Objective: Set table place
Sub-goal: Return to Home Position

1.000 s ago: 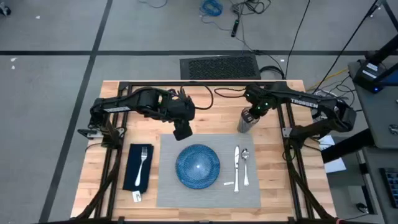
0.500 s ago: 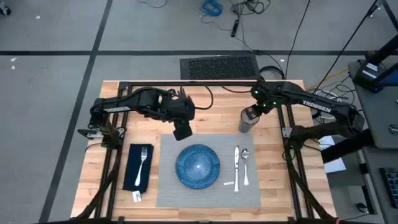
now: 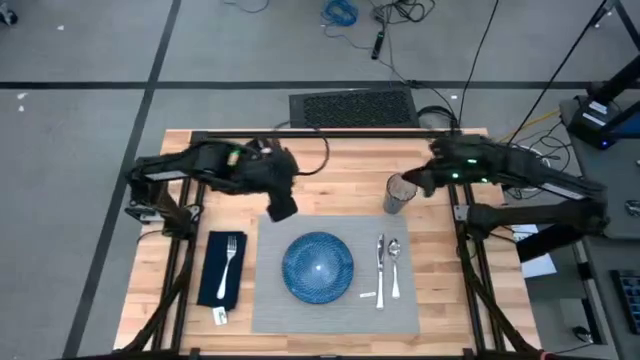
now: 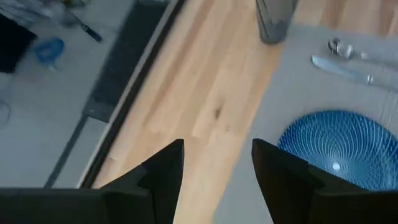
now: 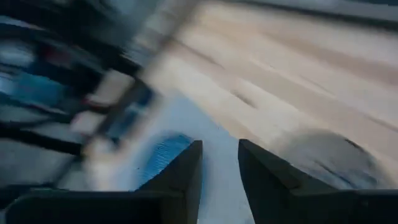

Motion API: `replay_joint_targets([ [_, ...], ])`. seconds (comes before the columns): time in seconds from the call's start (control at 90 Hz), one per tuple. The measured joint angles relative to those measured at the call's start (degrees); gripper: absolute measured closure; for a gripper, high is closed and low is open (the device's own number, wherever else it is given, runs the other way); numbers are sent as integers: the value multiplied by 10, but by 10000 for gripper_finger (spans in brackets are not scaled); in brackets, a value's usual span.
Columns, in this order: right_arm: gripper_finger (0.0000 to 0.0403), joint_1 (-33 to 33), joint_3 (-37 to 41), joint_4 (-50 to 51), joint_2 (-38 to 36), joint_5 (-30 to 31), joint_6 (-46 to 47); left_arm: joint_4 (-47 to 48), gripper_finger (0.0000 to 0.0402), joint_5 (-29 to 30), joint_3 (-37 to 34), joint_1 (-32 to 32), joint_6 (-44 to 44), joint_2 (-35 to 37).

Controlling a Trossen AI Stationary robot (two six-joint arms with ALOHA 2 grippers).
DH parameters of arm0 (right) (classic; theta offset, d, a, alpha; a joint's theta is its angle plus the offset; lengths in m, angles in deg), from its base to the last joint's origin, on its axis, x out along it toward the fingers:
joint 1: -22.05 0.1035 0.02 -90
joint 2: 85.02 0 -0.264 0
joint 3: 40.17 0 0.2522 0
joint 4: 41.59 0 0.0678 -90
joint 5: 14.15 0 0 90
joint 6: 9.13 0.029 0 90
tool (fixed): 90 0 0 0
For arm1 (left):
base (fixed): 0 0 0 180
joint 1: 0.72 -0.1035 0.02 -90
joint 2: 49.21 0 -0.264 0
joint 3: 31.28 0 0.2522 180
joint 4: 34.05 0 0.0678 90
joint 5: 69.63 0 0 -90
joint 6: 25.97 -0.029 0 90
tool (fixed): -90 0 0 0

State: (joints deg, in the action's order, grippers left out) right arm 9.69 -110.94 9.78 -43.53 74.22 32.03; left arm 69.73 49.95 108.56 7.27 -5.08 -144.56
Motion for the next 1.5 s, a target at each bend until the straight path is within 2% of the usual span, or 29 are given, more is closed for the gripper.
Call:
replay_joint_targets([
  [0.1,312,40,0,-110,-33,5,-27,-1,226,42,-24,20,30,45],
  [0.189,312,69,0,-179,-53,5,-71,-4,226,88,-82,46,72,100],
  [0.333,312,106,0,-199,-90,6,-136,-85,226,126,-244,88,137,214],
  [0.444,312,121,5,-190,-124,8,-159,-200,226,128,-385,112,162,308],
  [0.589,312,129,40,-198,-192,39,-174,-349,226,116,-553,135,163,419],
  [0.733,312,128,111,-229,-275,47,-167,-456,226,95,-689,142,166,511],
  [0.944,312,128,261,-262,-411,63,-115,-568,226,81,-850,143,208,625],
  [1.044,312,128,313,-304,-411,56,-103,-625,226,70,-907,143,207,669],
  [1.244,312,128,407,-355,-407,44,-69,-679,226,65,-1016,143,213,737],
  [1.5,312,140,519,-477,-413,28,-21,-821,228,41,-1182,143,256,806],
])
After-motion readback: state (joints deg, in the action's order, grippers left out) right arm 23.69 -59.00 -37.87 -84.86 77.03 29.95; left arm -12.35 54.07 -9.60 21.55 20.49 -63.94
